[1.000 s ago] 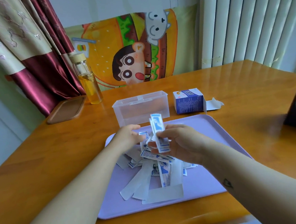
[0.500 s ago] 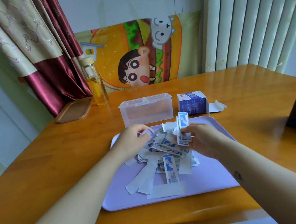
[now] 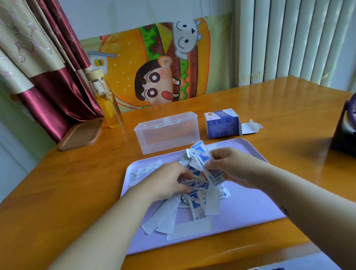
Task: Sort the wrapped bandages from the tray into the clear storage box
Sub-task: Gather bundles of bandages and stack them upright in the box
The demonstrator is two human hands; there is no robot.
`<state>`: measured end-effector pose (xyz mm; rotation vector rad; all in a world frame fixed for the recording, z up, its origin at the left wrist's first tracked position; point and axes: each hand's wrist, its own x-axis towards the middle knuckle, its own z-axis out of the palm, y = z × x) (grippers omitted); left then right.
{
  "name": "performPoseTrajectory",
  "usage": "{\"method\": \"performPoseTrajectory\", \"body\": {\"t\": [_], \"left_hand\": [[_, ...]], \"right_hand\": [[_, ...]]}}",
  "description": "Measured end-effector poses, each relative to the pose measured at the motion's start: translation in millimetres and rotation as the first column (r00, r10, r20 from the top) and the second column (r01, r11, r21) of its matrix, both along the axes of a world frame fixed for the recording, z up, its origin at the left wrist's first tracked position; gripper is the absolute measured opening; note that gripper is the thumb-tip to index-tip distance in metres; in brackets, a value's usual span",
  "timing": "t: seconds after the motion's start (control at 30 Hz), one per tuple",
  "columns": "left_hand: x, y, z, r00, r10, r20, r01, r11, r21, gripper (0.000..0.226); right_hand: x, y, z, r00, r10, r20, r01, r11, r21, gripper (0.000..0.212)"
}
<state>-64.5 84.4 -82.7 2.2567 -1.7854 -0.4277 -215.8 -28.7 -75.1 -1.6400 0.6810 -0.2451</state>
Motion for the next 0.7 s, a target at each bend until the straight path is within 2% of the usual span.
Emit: {"method": "performPoseTrajectory", "body": {"t": [0.1,0.27,0.43,0.5,0.6,0.7], "left_hand": [[-1.0,0.4,0.9,1.0,0.004,0.002,-0.004,1.0,-0.003,0.034],[1.1,-4.0,0.8,0.999,0.033,-0.019,-0.031,0.996,0.087,0.037],[1.1,-9.7,5.5,0.999,0.032,-0.001,-0.032,0.987,0.157,0.032],[1.2,-10.1,8.1,0.999,0.033,-0.002,-0.032,0.984,0.176,0.027],[0.9,-9.1,11.2,0.999,0.028,0.024,-0.032,0.983,0.182,0.02],[-1.5,-8.8,10.3,0.999,0.033,0.029,-0.038,0.98,0.196,0.031]], "right_hand": [[4.4,0.2,-4.2,0.998,-0.045,-0.051,0.036,0.986,-0.164,0.013],[-1.5,-7.3,-5.6,0.995,-0.097,-0.023,0.092,0.981,-0.173,0.017],[-5.6,-14.2,-5.3,0.993,-0.113,-0.031,0.105,0.977,-0.186,0.015],[-4.2,-14.4,-2.9,0.993,-0.1,-0.062,0.083,0.968,-0.238,0.013],[0.6,-10.8,3.5,0.981,-0.041,-0.189,-0.051,0.888,-0.457,0.016],[8.1,-5.7,6.5,0.947,-0.035,-0.318,-0.185,0.752,-0.632,0.028]]}}
